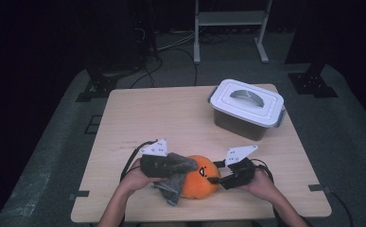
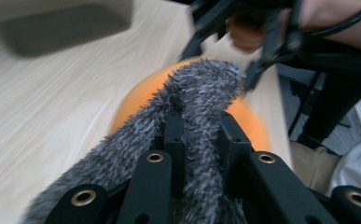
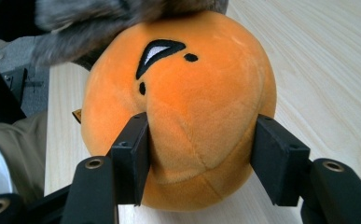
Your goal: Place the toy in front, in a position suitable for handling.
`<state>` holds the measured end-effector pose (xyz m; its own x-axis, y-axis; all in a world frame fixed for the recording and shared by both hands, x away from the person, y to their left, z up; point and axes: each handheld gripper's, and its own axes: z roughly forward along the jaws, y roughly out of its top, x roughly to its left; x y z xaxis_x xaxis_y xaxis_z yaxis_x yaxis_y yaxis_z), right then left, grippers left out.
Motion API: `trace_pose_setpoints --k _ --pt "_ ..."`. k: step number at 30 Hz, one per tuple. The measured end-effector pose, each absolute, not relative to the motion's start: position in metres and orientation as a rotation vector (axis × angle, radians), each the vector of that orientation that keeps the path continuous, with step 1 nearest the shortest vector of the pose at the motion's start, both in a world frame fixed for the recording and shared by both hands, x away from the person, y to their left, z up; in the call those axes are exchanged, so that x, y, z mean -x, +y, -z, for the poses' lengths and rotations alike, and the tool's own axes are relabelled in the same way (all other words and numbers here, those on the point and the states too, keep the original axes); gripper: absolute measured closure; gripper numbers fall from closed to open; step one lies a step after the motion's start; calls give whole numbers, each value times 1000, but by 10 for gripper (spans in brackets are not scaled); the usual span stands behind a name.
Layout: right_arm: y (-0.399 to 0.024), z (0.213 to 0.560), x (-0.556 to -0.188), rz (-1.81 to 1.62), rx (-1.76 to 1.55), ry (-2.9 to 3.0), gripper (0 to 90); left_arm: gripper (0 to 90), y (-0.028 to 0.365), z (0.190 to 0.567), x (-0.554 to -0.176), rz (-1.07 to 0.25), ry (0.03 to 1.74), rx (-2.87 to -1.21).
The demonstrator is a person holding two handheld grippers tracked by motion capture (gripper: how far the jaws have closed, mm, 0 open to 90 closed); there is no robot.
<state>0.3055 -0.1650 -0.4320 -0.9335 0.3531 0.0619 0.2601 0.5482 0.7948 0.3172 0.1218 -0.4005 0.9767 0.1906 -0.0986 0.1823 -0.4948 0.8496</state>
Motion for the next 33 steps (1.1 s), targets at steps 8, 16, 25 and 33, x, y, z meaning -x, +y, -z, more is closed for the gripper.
trace_pose_setpoints --k 8,16,25,33 --pt "-167 433 -307 -1344 -524 2684 403 769 125 405 -319 -45 281 -2145" --pt "-168 421 -303 -1290 -192 2627 264 769 138 413 -329 -44 351 -2125" --pt "-160 428 -303 -1248 -222 2609 448 770 130 401 -328 -75 319 -2111" --pt "-154 422 -308 -1353 -413 2626 522 772 112 379 -308 -91 185 -2124"
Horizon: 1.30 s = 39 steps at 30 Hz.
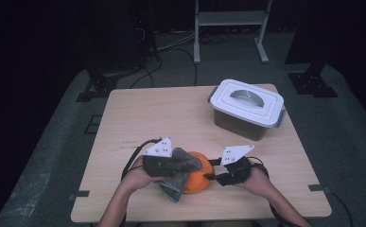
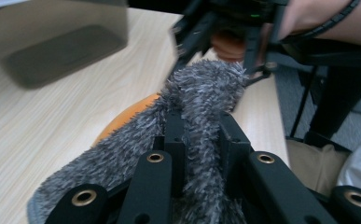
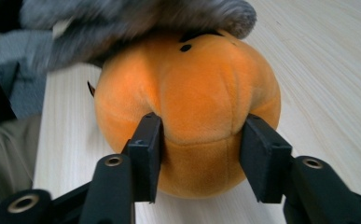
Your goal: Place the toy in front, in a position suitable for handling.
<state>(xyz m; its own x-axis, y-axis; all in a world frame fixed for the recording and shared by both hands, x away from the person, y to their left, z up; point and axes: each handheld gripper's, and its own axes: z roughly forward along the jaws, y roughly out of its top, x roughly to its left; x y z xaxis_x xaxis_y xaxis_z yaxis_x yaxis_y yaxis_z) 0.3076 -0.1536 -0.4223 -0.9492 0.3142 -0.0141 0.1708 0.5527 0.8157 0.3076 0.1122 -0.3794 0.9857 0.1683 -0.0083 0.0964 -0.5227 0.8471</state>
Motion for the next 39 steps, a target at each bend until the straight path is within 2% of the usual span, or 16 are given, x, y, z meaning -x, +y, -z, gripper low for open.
trace_pose_setpoints --k 5,18,23,29,39 --pt "-150 422 -312 -1369 -493 2645 565 772 109 389 -306 -90 184 -2161" --pt "-152 422 -314 -1411 -553 2647 573 771 145 408 -293 -92 248 -2169" --pt "-145 422 -311 -1422 -554 2641 573 771 126 396 -283 -119 157 -2195" --pt "-146 424 -312 -1409 -560 2656 578 771 120 400 -286 -95 141 -2209" --pt "-147 424 -313 -1401 -556 2654 578 770 157 415 -283 -74 248 -2189"
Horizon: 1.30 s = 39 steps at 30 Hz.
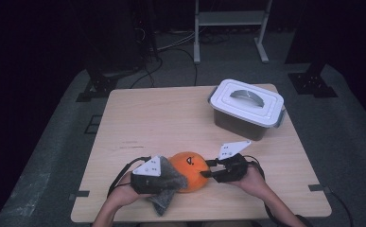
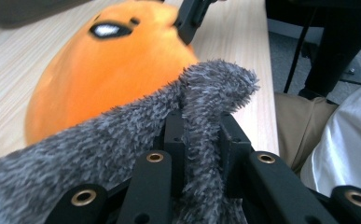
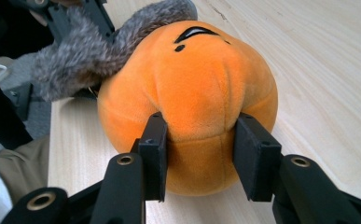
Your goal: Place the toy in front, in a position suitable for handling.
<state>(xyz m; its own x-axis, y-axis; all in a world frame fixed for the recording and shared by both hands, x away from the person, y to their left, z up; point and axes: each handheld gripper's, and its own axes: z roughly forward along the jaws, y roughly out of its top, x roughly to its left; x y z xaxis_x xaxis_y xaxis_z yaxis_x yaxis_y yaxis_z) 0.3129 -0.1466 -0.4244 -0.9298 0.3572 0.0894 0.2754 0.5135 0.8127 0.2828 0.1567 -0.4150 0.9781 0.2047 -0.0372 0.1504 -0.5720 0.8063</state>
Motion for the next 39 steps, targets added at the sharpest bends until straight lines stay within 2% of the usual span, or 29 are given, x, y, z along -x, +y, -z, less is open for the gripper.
trace_pose_setpoints --k 8,12,15,19,20,24,28,29,30,33,39 --pt "-140 421 -306 -1372 -502 2640 580 771 147 399 -290 -99 253 -2119" --pt "-140 420 -302 -1346 -474 2639 577 772 133 399 -293 -121 235 -2156" --pt "-142 422 -302 -1342 -448 2642 477 774 137 409 -294 -64 275 -2136" --pt "-144 421 -302 -1371 -432 2640 427 777 145 418 -292 -34 301 -2116" --pt "-144 421 -302 -1379 -419 2633 377 777 150 418 -292 -39 310 -2117" --pt "-143 423 -303 -1351 -385 2651 337 776 155 416 -291 -55 323 -2120" --pt "-138 428 -304 -1363 -386 2656 377 775 156 417 -291 -45 318 -2113" --pt "-137 428 -305 -1362 -390 2646 514 775 155 415 -292 -46 315 -2104" --pt "-137 428 -305 -1362 -390 2646 514 776 155 415 -292 -46 315 -2104" --pt "-139 425 -302 -1341 -333 2631 642 776 150 405 -291 -60 290 -2097" --pt "-136 423 -298 -1351 -296 2636 659 776 131 382 -293 -87 214 -2093"
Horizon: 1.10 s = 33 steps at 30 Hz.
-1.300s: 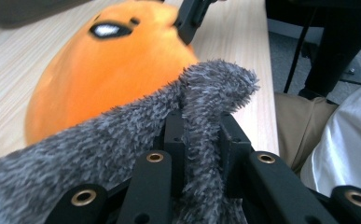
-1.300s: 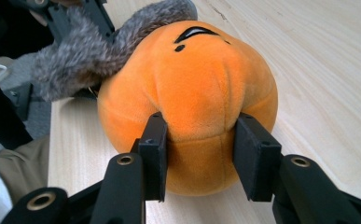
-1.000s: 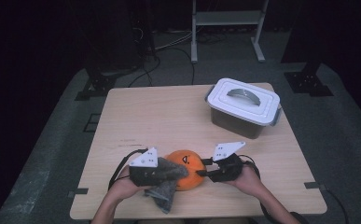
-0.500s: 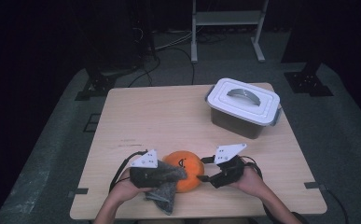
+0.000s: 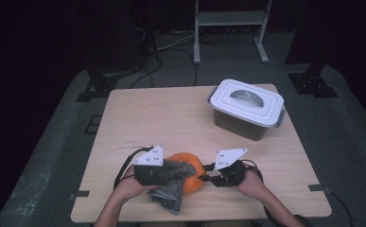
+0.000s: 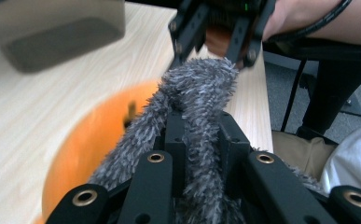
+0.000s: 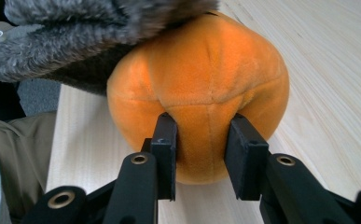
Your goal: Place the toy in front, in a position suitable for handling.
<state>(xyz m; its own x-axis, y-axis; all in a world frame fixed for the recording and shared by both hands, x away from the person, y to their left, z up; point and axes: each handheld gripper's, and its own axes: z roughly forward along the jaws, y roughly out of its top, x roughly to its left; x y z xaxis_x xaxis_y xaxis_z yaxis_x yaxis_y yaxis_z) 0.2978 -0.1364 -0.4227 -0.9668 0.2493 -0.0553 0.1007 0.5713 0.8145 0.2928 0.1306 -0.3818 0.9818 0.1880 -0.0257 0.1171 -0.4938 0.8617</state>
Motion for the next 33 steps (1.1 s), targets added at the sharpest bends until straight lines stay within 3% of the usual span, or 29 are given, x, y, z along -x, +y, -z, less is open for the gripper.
trace_pose_setpoints --k 7,18,27,33 --pt "-136 423 -295 -1348 -277 2639 674 777 115 381 -297 -79 187 -2150" --pt "-138 425 -295 -1349 -301 2640 684 780 144 388 -299 -112 277 -2164" --pt "-133 426 -288 -1331 -237 2644 684 779 111 366 -294 -139 157 -2204" --pt "-138 429 -290 -1334 -261 2653 683 780 126 373 -304 -177 262 -2245"
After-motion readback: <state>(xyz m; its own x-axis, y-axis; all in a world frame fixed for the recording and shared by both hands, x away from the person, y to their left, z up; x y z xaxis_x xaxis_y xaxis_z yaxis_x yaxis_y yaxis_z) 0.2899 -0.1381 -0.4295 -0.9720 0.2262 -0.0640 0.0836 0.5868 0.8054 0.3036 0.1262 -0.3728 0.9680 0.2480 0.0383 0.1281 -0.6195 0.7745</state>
